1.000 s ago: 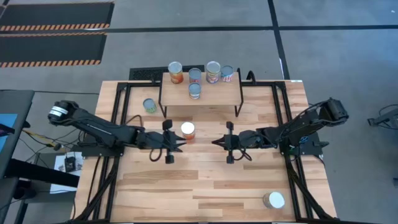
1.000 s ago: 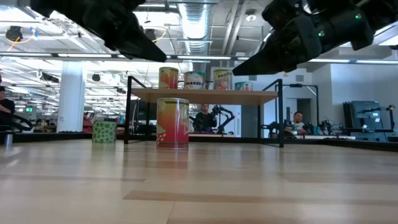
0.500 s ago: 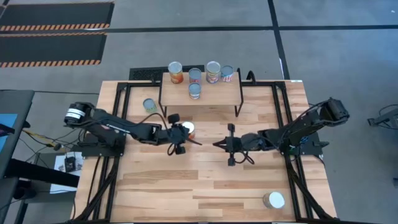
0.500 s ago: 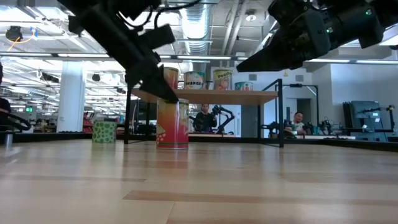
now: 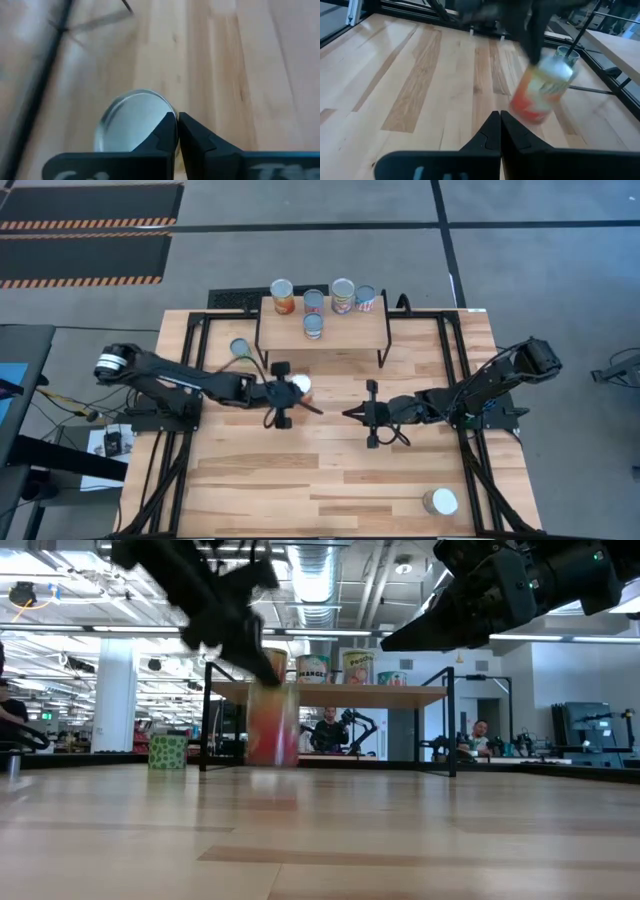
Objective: Pick and place cans onto a shelf
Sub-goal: Put the big canned corn on the shelf
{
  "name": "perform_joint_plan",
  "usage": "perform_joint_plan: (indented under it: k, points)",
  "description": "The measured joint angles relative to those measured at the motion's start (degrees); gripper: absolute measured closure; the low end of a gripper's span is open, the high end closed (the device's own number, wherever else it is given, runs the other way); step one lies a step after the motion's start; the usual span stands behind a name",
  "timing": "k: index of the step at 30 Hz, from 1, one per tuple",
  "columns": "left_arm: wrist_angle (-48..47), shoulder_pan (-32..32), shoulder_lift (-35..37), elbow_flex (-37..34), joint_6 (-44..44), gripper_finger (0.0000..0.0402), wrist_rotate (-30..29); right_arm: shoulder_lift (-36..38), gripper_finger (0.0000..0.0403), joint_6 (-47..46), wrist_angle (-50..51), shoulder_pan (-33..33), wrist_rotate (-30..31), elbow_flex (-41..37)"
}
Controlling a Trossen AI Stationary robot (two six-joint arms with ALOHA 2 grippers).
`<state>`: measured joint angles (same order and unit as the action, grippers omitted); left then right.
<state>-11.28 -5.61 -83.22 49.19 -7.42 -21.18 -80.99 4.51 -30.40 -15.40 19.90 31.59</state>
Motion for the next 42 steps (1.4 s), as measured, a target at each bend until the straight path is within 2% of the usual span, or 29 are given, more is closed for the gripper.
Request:
perform_joint_plan:
  k: [7, 10, 13, 20, 25, 42]
  points:
    - [-16.2, 1.7, 9.6, 9.8, 0.7, 0.0401, -5.4, 0.0, 0.0392, 0.0, -0.1, 0.0, 0.0, 0.0]
    - [-23.5, 4.2, 11.1, 15.7, 0.7, 0.0401, -8.1, 0.0, 0.0392, 0.0, -0.3, 0.0, 0.0, 0.0]
    - [-28.0, 7.9, 10.7, 20.5, -0.2, 0.0401, -8.2, 0.0, 0.0392, 0.0, -0.4, 0.0, 0.0, 0.0]
    - [-28.7, 19.2, 7.0, 25.2, -2.0, 0.0401, -2.8, 0.0, 0.0392, -0.2, -0.5, 0.0, 0.0, 0.0]
    - [-28.9, 24.3, 4.6, 25.6, -2.5, 0.0401, 0.4, 0.0, 0.0392, -0.1, -0.2, 0.0, 0.0, 0.0]
    - [-26.2, 29.7, 2.6, 25.6, -2.6, 0.0398, 4.7, 0.0, 0.0391, -0.4, -0.1, 0.0, -0.1, 0.0]
